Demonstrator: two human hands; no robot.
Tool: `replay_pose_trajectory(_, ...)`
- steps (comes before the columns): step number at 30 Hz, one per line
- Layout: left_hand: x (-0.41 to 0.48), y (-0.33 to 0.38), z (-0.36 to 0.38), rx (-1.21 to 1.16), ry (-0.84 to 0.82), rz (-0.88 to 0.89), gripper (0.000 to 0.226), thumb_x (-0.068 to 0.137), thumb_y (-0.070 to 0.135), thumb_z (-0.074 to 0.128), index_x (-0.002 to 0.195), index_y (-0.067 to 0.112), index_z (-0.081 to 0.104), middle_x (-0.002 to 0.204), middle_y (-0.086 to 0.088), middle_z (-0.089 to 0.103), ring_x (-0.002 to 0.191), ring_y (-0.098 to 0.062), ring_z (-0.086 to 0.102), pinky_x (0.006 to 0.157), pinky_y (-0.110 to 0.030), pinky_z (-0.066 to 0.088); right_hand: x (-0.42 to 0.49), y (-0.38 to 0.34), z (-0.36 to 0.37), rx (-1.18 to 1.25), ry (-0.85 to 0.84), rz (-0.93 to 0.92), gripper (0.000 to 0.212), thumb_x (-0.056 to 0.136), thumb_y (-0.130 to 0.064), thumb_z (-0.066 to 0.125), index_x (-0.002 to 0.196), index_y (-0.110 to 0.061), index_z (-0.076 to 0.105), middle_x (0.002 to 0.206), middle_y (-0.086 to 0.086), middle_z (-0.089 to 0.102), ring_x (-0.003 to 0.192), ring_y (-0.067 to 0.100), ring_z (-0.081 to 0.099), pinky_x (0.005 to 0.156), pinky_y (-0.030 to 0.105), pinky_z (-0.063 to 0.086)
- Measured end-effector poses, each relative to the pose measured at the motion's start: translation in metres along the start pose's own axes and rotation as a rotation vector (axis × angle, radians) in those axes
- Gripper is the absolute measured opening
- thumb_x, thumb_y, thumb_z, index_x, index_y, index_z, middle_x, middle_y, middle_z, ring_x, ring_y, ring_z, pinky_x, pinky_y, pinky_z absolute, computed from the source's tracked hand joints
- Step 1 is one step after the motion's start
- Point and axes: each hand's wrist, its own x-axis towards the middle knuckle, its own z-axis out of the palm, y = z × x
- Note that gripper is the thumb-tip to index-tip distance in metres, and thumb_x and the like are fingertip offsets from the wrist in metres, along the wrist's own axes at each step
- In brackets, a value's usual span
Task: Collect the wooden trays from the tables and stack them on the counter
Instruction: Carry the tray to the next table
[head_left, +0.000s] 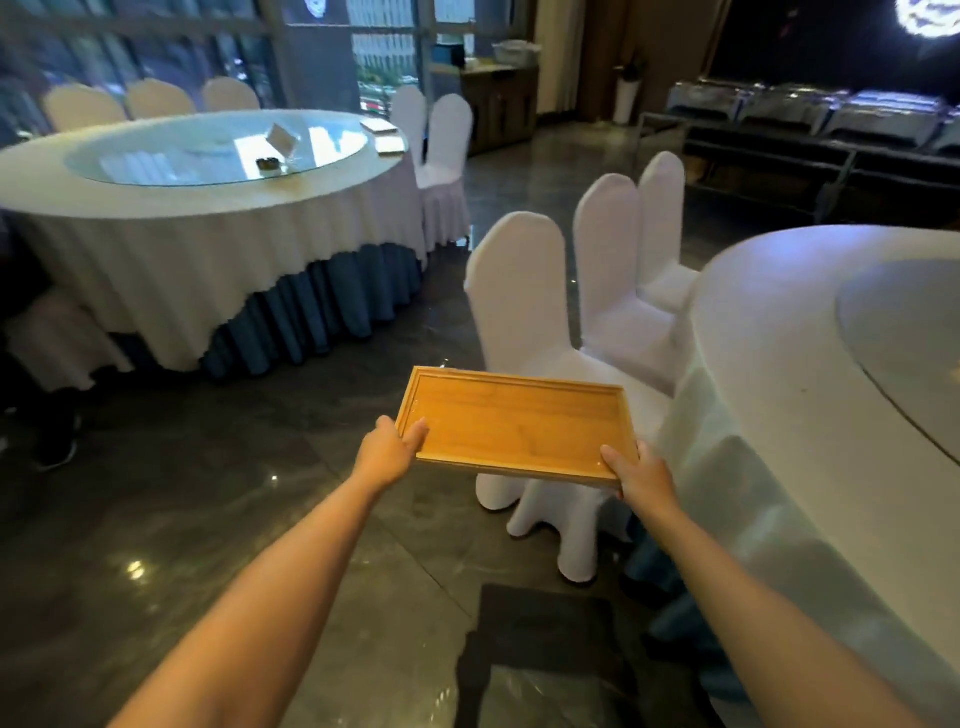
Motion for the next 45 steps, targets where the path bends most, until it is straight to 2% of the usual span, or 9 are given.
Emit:
replay_pose_trajectory(4,0.048,-0.022,-0.026,-0.038,0.046,-0.071,0.059,0.091,0.046,0.044,0.126,-0.001,0.04,0.126,-0.02,0.053,0.108,-0.032,0.055,0.074,-0.033,0.04,0.048,-0.029,0.045,0.001,-0.124,-0.055,0.036,0.093,-0.028,0.048,0.119,-0.003,0.049,0.09,0.003,0.055,0.072,0.015,0.053,0.06,0.024,0.043)
replay_pose_trajectory(9,0.127,-0.025,-0.06,-0.052,0.092,-0.129,0.059,0.091,0.045,0.043,0.125,-0.003,0.04,0.124,-0.021,0.053,0.101,-0.029,0.055,0.074,-0.034,0.041,0.132,-0.075,0.104,0.031,-0.184,-0.123,0.037,0.094,-0.028,0.047,0.122,-0.003,0.048,0.099,0.008,0.054,0.067,0.008,0.05,0.052,0.017,0.039)
replay_pose_trajectory(11,0.165,-0.016,-0.077,-0.063,0.11,-0.131,0.057,0.091,0.044,0.044,0.123,-0.003,0.041,0.12,-0.02,0.054,0.092,-0.024,0.051,0.072,-0.033,0.04,0.17,-0.1,0.124,0.051,-0.2,-0.151,0.038,0.094,-0.027,0.047,0.124,-0.003,0.048,0.101,0.009,0.055,0.071,0.01,0.053,0.056,0.018,0.043)
replay_pose_trajectory(14,0.221,0.001,-0.107,-0.063,0.118,-0.123,0.053,0.09,0.044,0.047,0.118,-0.001,0.045,0.107,-0.013,0.054,0.089,-0.02,0.051,0.071,-0.031,0.04,0.223,-0.145,0.146,0.039,-0.227,-0.181,0.043,0.094,-0.031,0.046,0.129,-0.007,0.044,0.117,0.014,0.057,0.098,0.027,0.059,0.08,0.035,0.05)
replay_pose_trajectory(16,0.259,0.013,-0.126,-0.074,0.127,-0.107,0.048,0.089,0.045,0.048,0.111,0.003,0.048,0.1,-0.009,0.053,0.082,-0.018,0.051,0.066,-0.028,0.04,0.262,-0.175,0.158,0.029,-0.233,-0.229,0.043,0.094,-0.031,0.046,0.129,-0.007,0.045,0.12,0.016,0.058,0.104,0.031,0.058,0.086,0.039,0.049)
replay_pose_trajectory(19,0.316,0.023,-0.145,-0.08,0.156,-0.096,0.04,0.089,0.048,0.047,0.097,0.009,0.047,0.089,-0.006,0.052,0.066,-0.012,0.047,0.059,-0.027,0.038,0.316,-0.212,0.182,0.028,-0.248,-0.288,0.041,0.093,-0.028,0.047,0.129,-0.006,0.046,0.118,0.018,0.06,0.096,0.025,0.057,0.081,0.037,0.048)
replay_pose_trajectory(30,0.578,0.007,-0.194,-0.058,0.161,-0.122,0.042,0.09,0.052,0.039,0.093,0.011,0.046,0.072,-0.001,0.048,0.06,-0.015,0.049,0.049,-0.026,0.041,0.497,-0.29,0.331,0.003,-0.183,-0.259,0.037,0.09,-0.018,0.054,0.122,-0.001,0.052,0.117,0.019,0.062,0.099,0.027,0.058,0.079,0.029,0.041)
replay_pose_trajectory(37,0.742,0.029,-0.259,0.018,0.125,-0.074,0.043,0.089,0.055,0.038,0.089,0.013,0.046,0.073,-0.001,0.049,0.062,-0.015,0.05,0.063,-0.034,0.047,0.619,-0.38,0.412,-0.03,-0.132,-0.227,0.035,0.09,-0.019,0.054,0.12,-0.001,0.053,0.115,0.018,0.062,0.091,0.018,0.053,0.076,0.027,0.038)
replay_pose_trajectory(45,0.923,0.051,-0.269,0.003,0.096,-0.055,0.042,0.09,0.053,0.037,0.094,0.012,0.047,0.076,0.0,0.053,0.068,-0.017,0.054,0.071,-0.038,0.05,0.78,-0.423,0.489,0.011,-0.16,-0.203,0.044,0.092,-0.024,0.051,0.13,-0.005,0.044,0.123,0.014,0.057,0.108,0.026,0.056,0.089,0.036,0.046)
